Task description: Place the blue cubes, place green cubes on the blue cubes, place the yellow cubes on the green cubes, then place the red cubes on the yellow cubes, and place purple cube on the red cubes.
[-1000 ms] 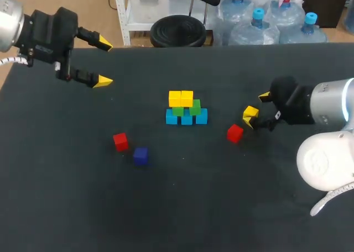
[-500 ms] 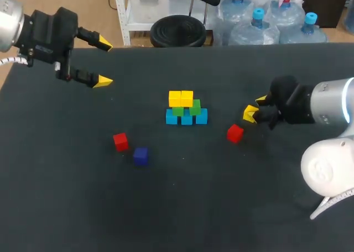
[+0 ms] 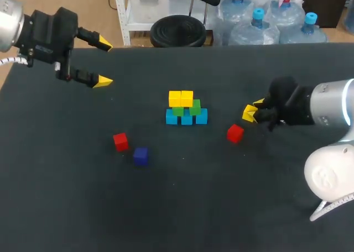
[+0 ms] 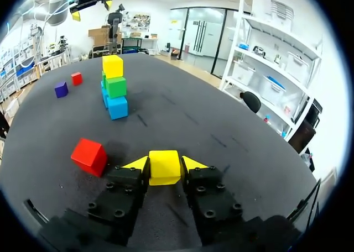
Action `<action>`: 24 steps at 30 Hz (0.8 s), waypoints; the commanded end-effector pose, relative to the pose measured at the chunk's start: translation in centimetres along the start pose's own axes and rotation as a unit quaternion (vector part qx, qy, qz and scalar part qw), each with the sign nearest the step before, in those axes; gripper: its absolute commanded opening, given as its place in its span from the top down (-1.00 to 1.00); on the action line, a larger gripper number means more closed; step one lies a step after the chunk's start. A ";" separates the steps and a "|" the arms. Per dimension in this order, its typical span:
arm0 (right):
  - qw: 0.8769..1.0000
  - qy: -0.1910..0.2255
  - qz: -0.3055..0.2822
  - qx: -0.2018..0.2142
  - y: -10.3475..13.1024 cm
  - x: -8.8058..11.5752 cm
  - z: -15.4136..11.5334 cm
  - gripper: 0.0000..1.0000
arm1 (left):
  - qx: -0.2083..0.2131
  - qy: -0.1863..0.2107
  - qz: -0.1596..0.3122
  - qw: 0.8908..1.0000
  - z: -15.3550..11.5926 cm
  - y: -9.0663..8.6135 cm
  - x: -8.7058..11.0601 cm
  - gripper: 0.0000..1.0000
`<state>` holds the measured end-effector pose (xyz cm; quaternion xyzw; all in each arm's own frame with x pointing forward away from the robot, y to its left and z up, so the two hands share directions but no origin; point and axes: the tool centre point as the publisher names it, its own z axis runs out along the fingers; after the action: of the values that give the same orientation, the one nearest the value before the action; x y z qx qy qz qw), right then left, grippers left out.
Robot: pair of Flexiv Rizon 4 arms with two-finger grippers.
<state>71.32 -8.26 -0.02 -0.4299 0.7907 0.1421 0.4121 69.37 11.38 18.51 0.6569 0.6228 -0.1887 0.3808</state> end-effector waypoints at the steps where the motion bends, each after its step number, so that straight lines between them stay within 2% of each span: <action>1: 1.000 -0.003 -0.005 -0.013 -0.3 -0.3 -0.3 1.00 | -0.002 -0.003 0.002 1.000 0.0 -0.1 0.1 -1.00; 5: 0.999 -0.008 -0.025 -0.028 -0.6 -1.1 -0.9 1.00 | -0.002 -0.003 0.002 1.000 0.0 -0.1 0.1 -1.00; 13: 0.991 -0.005 -0.092 -0.094 -1.7 -2.5 -2.1 1.00 | -0.002 -0.003 0.002 1.000 0.0 -0.1 0.1 -1.00; 19: 0.988 0.003 -0.110 -0.105 -2.6 -3.4 -2.6 1.00 | -0.002 -0.003 0.002 1.000 0.0 -0.1 0.1 -1.00; 24: 0.987 0.008 -0.112 -0.113 -2.4 -4.5 -2.7 1.00 | -0.002 -0.003 0.002 1.000 0.0 -0.1 0.1 -1.00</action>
<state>72.75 -8.76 5.03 -0.5336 0.7300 0.1287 0.4071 69.37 11.37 18.52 0.6569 0.6228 -0.1887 0.3808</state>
